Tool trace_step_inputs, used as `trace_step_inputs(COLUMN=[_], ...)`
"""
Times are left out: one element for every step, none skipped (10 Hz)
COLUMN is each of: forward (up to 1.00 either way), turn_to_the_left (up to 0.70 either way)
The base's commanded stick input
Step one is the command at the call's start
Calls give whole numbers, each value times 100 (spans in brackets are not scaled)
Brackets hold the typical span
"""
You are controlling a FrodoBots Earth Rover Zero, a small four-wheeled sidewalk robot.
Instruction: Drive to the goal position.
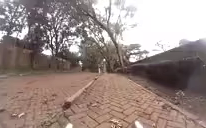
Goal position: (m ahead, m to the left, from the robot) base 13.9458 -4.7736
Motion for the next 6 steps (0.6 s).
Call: trace_step_inputs(forward=[70, 70, 70, 70, 70, 70], turn_to_the_left=[9, 4, 0, 0, 0, 0])
